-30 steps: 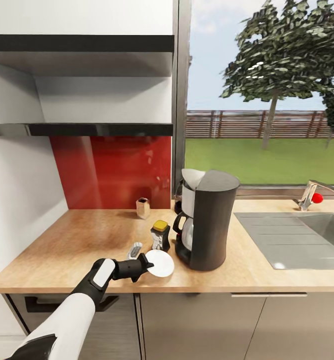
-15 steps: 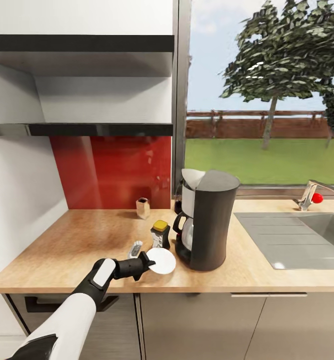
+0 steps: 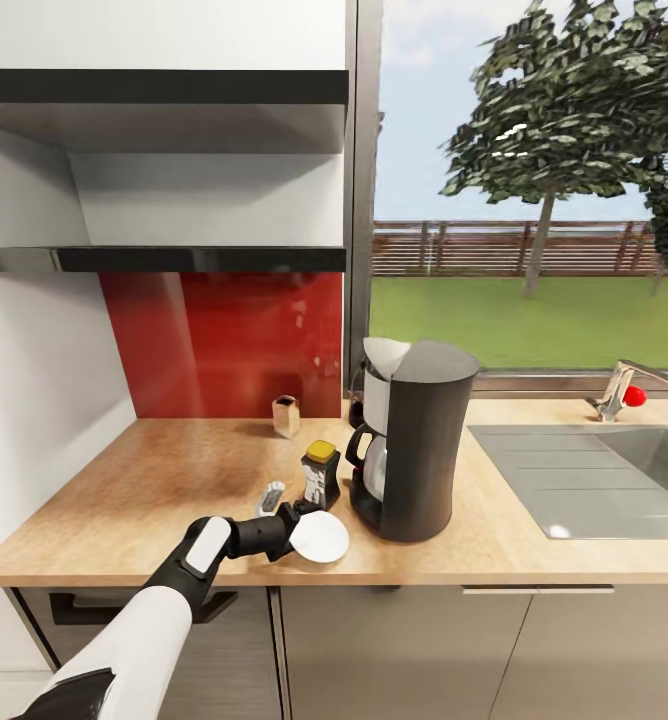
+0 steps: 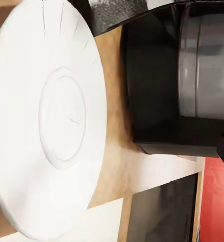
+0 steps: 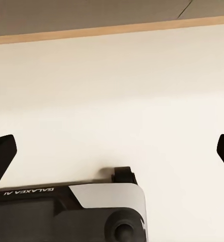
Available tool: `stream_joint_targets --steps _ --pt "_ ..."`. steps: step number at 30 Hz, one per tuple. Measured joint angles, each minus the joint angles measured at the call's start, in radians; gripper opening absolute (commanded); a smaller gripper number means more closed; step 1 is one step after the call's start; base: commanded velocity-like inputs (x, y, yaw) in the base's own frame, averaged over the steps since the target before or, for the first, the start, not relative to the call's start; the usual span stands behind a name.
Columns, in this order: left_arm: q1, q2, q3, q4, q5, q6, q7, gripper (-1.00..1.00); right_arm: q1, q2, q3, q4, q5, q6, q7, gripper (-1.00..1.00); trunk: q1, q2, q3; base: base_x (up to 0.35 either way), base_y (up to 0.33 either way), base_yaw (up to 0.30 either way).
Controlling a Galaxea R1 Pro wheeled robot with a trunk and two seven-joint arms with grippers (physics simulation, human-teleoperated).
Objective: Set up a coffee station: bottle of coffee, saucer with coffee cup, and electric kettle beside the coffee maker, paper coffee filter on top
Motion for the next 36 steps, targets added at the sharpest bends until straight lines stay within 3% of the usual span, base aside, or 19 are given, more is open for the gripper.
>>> stream_joint_targets --steps 24,36 --pt "0.000 0.008 0.000 -0.004 -0.001 0.003 0.004 1.00 0.000 0.000 0.000 0.000 0.000 0.000 0.000 1.00 0.000 0.000 0.000 -0.017 0.109 0.000" --pt "0.009 0.010 0.000 -0.007 -0.001 0.005 -0.004 1.00 0.000 0.000 0.000 0.000 0.000 0.000 0.000 1.00 0.001 0.000 0.000 -0.303 0.000 0.000"
